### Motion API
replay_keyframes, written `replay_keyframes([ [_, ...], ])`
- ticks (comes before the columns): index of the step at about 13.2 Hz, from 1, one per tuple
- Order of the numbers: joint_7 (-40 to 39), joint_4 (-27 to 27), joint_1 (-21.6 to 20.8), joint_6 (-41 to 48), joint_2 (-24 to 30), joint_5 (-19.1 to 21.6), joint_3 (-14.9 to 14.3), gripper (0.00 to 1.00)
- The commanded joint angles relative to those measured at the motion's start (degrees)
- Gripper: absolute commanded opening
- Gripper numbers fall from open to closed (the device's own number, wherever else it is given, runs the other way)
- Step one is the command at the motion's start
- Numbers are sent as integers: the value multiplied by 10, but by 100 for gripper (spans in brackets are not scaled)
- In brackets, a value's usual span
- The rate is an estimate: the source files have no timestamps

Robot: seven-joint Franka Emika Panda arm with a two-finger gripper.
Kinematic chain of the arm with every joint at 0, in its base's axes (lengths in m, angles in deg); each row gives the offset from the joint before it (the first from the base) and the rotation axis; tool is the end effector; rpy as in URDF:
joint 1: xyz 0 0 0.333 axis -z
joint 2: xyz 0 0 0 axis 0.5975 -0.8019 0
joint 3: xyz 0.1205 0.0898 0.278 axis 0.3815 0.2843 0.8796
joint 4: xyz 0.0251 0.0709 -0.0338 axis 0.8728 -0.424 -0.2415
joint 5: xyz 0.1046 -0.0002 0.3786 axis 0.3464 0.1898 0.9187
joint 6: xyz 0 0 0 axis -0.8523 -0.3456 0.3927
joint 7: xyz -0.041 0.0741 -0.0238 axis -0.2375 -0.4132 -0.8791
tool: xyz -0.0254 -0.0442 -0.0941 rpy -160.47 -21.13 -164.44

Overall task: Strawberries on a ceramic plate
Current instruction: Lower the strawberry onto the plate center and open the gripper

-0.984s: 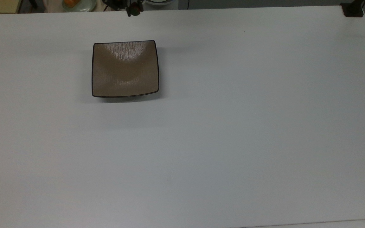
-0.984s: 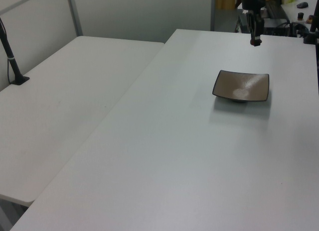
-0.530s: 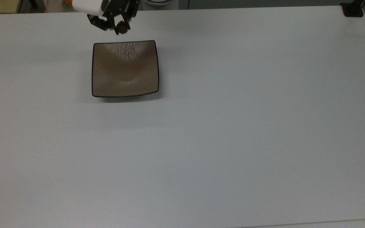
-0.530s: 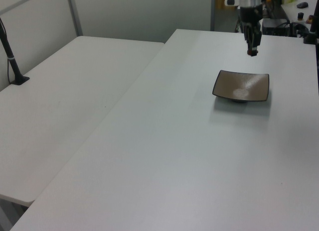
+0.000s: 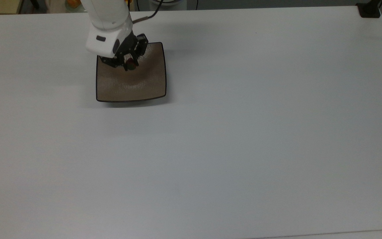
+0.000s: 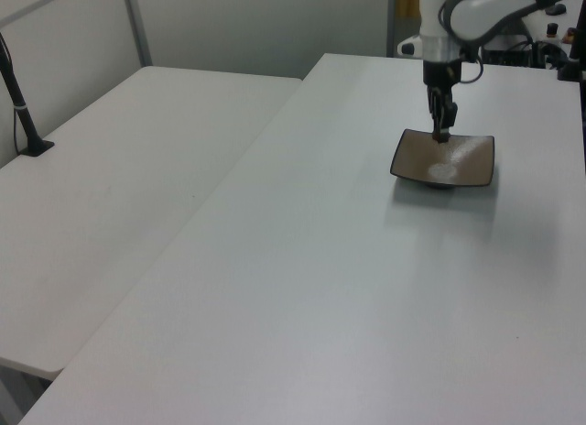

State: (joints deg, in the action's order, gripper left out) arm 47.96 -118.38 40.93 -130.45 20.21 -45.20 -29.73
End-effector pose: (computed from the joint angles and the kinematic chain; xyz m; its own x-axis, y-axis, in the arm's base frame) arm 0.5781 -0.0341 0.3976 0.8483 0.5269 -0.0522 0.5241 -0.8496 -0.0584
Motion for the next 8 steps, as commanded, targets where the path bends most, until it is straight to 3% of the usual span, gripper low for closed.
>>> replay_keyframes([
  [1,-5,-30,-3,-56,-15,1,-9,9],
  [2,-5,-30,-3,-60,-18,1,-10,23],
  [3,-4,-30,-3,-60,-17,1,-11,51],
  [4,-3,-30,-3,-59,-17,1,-12,87],
  [5,-3,-30,-3,-58,-16,1,-15,100],
  [8,29,-23,-7,-57,5,1,-22,100],
])
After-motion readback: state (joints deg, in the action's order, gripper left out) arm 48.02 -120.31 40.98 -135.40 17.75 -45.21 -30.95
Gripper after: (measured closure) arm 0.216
